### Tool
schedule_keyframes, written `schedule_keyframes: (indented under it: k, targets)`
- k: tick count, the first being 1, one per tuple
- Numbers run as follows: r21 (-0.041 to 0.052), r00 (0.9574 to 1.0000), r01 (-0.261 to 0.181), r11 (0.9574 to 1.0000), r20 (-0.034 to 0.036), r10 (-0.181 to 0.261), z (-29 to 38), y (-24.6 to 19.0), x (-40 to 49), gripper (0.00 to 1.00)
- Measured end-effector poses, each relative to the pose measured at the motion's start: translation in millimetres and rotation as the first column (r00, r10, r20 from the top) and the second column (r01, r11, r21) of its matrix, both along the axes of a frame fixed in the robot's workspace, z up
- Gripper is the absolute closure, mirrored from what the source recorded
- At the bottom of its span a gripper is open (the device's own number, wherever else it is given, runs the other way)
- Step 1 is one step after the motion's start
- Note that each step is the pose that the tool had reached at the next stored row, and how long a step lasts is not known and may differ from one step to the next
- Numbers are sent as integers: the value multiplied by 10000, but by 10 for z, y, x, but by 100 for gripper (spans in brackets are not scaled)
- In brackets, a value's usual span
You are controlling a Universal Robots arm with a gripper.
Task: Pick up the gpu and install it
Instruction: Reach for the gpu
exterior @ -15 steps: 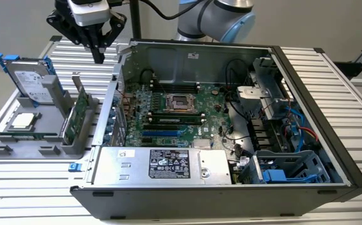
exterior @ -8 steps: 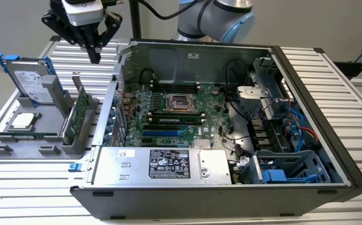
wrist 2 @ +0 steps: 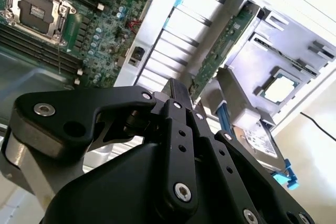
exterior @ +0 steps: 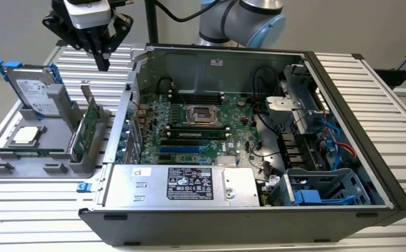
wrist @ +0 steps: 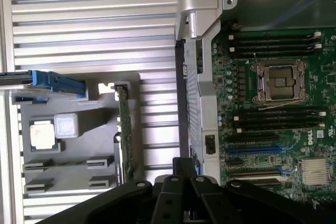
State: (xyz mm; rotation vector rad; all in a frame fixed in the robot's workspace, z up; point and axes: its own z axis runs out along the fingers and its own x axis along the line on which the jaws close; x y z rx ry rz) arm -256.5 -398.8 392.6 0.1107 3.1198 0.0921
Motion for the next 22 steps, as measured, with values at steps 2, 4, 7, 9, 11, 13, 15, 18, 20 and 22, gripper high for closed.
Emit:
schedule_keyframes:
  k: [2,4,7,9,11,13,15,18,20,22]
  targets:
    - [0,10000,0,10000,-2,0,0,0,-16,100]
    - [0,10000,0,10000,-2,0,0,0,-31,100]
    - [1,10000,0,10000,-2,0,0,0,-53,100]
    - [0,10000,1,10000,-2,-1,0,0,-71,100]
    - [-1,10000,0,10000,-3,0,0,0,-91,100]
    - [0,10000,0,10000,-2,0,0,0,-113,100]
    - [0,10000,1,10000,-2,-1,0,0,-135,100]
    - [0,10000,0,10000,-2,0,0,0,-167,100]
    - [0,10000,0,10000,-2,0,0,0,-189,100]
    - [0,10000,-1,10000,-2,1,0,0,-213,100]
